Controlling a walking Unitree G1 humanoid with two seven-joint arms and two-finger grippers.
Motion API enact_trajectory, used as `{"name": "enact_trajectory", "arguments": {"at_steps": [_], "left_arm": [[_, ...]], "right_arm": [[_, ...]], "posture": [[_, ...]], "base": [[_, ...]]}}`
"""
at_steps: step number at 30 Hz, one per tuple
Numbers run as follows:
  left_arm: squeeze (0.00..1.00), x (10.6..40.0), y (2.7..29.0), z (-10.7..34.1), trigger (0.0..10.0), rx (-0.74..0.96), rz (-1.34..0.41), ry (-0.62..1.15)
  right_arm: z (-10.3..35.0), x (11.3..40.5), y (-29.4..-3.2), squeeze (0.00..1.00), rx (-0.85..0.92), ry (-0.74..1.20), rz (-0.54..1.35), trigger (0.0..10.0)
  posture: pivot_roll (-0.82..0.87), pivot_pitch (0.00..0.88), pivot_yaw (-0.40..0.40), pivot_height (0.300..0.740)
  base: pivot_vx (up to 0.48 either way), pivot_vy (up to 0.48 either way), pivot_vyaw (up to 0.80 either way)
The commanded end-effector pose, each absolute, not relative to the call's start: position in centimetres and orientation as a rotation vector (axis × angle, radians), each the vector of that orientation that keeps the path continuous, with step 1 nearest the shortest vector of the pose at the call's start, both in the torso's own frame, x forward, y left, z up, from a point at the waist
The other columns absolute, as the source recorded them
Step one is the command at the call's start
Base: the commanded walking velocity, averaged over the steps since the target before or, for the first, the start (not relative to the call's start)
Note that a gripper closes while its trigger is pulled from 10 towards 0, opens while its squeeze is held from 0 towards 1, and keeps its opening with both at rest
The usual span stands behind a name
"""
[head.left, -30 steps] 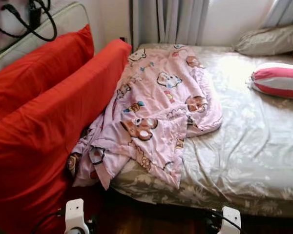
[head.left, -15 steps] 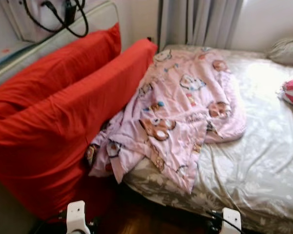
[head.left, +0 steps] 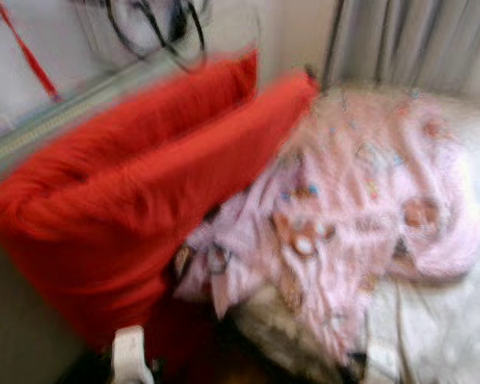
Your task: Clean up the room
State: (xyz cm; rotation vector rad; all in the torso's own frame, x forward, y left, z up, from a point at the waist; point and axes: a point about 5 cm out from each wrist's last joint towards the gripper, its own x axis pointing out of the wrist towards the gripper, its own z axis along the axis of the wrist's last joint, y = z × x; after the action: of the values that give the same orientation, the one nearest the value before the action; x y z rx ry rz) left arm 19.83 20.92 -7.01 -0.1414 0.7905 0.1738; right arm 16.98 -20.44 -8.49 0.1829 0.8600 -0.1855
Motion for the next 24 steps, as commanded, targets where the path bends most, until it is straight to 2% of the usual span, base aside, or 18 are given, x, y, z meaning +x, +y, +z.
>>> {"name": "enact_trajectory", "arguments": {"at_steps": [1,5,8,10,14,17,24], "left_arm": [[0.0,19.7,21.7,-6.9,10.0,-0.12,0.181,0.792],[0.0,21.0,21.2,-6.2,10.0,-0.089,0.119,0.742],[0.0,24.0,20.4,-3.9,10.0,-0.086,0.03,0.562],[0.0,24.5,20.4,-3.4,10.0,-0.09,0.026,0.529],[0.0,26.7,20.6,-0.7,10.0,-0.084,0.003,0.347],[0.0,27.1,20.8,0.5,10.0,-0.077,-0.006,0.261],[0.0,26.2,20.7,2.3,10.0,-0.098,-0.001,0.109]], "right_arm": [[-8.5,17.2,-19.6,0.0,0.19,0.857,-0.159,10.0],[-7.7,18.8,-18.9,0.0,0.116,0.797,-0.057,10.0],[-6.1,21.2,-18.8,0.0,0.134,0.665,-0.045,10.0],[-5.8,21.6,-18.9,0.0,0.14,0.638,-0.048,10.0],[-3.8,23.8,-19.4,0.0,0.166,0.485,-0.06,10.0],[-3.0,24.4,-19.7,0.0,0.192,0.413,-0.065,10.0],[-1.1,24.9,-19.9,0.0,0.121,0.242,-0.021,10.0]], "posture": [[0.05,0.057,0.006,0.74],[0.04,0.062,0.008,0.74],[0.04,0.069,0.006,0.74],[0.04,0.069,0.006,0.74],[0.04,0.072,-0.003,0.74],[0.04,0.073,-0.006,0.74],[0.04,0.062,-0.021,0.74]], "base": [[0.0,0.0,0.0],[0.0,0.0,0.0],[0.0,0.0,0.0],[0.0,0.0,0.0],[0.0,0.0,0.0],[0.0,0.0,0.0],[0.0,0.0,0.0]]}}
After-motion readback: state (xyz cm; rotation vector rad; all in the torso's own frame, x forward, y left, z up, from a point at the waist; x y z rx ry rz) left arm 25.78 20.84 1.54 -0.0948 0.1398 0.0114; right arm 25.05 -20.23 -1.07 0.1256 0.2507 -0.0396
